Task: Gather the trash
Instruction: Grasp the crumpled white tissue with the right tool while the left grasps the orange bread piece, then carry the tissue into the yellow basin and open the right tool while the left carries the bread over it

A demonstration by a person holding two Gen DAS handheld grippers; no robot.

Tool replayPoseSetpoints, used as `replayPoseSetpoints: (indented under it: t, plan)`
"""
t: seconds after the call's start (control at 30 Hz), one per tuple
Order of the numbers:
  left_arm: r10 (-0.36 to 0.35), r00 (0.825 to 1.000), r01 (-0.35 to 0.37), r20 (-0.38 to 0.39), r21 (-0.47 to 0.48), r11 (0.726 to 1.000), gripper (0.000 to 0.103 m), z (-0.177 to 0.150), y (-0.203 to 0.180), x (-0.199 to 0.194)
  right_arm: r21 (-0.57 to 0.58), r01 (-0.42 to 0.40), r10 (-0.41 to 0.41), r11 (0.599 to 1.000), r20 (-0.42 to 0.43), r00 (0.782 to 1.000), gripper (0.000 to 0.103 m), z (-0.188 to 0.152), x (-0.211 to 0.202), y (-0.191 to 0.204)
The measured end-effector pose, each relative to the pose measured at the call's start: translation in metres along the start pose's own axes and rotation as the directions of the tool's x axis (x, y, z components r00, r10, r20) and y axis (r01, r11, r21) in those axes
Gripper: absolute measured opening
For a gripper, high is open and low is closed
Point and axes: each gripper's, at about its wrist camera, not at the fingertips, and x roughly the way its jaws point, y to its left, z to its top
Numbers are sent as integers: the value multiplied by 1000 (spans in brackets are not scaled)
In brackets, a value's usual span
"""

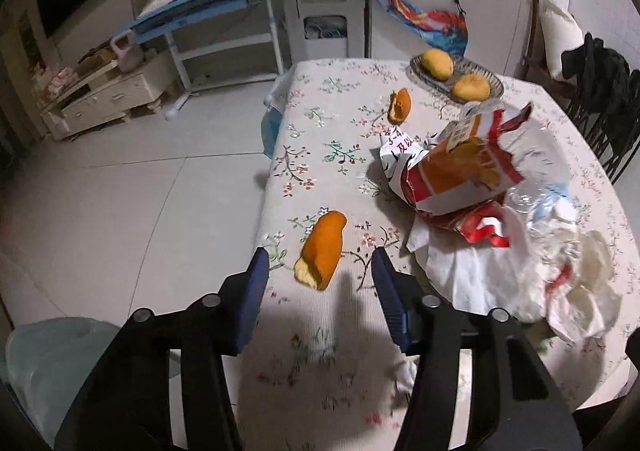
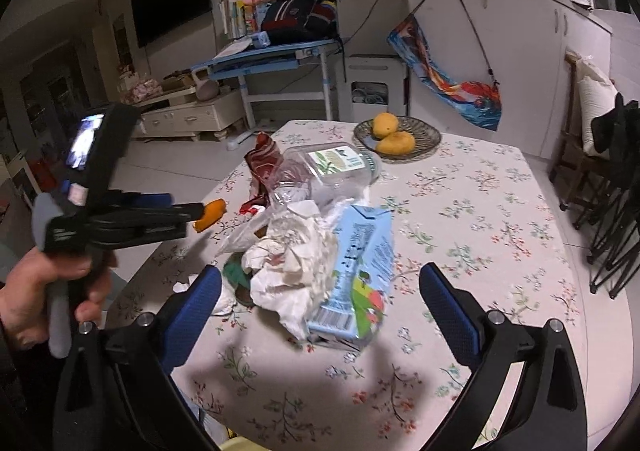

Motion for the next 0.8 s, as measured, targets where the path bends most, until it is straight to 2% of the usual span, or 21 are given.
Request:
replayPoseSetpoints:
  t: [0.23, 0.27, 0.3, 0.33, 0.37, 0.4, 0.43, 0.47, 0.53, 0.57, 0.8]
  plan:
    - [-15, 999, 16, -45, 5, 1000, 46, 4, -2, 20, -6, -21, 21, 1000, -38, 999, 73, 12, 30, -1]
    - [-20, 998, 20, -54, 3, 1000, 41, 5, -2, 23, -17, -18, 17, 1000, -43, 999, 71, 12, 34, 0]
    - [-30, 997, 30, -64, -2, 1000, 30, 5, -2, 24, -26, -15, 14, 1000, -50, 999, 69, 12, 38, 2]
    - [-47, 996, 46, -81, -13, 999, 25, 4, 0, 27, -34, -11, 10, 999, -55, 998, 68, 12, 41, 3]
    - [-65, 994, 63, -91, -26, 998, 17, 3, 2, 30, -46, -8, 5, 999, -65, 998, 62, 12, 46, 4]
    - [-83, 992, 80, -94, -34, 996, 11, 3, 3, 30, -48, -10, 6, 999, -78, 997, 48, 10, 51, 5]
    - [-101, 990, 97, -95, -41, 994, 9, 2, 4, 30, -43, -20, 16, 999, -95, 995, 38, 9, 55, 4]
    - [-109, 990, 106, -88, -44, 993, 6, 2, 5, 28, -28, -40, 36, 999, -111, 993, 24, 8, 59, 2]
    - [-124, 990, 120, -73, -55, 991, 5, 1, 7, 23, -14, -43, 42, 999, -100, 994, 22, 8, 57, -1]
    - [-134, 989, 130, -69, -65, 989, 5, 0, 8, 20, -8, -49, 48, 999, -92, 995, 17, 9, 54, -2]
    - [-213, 977, 209, -9, -160, 965, 4, -7, 30, -6, 54, -92, 94, 994, -35, 995, 16, 8, 34, -9]
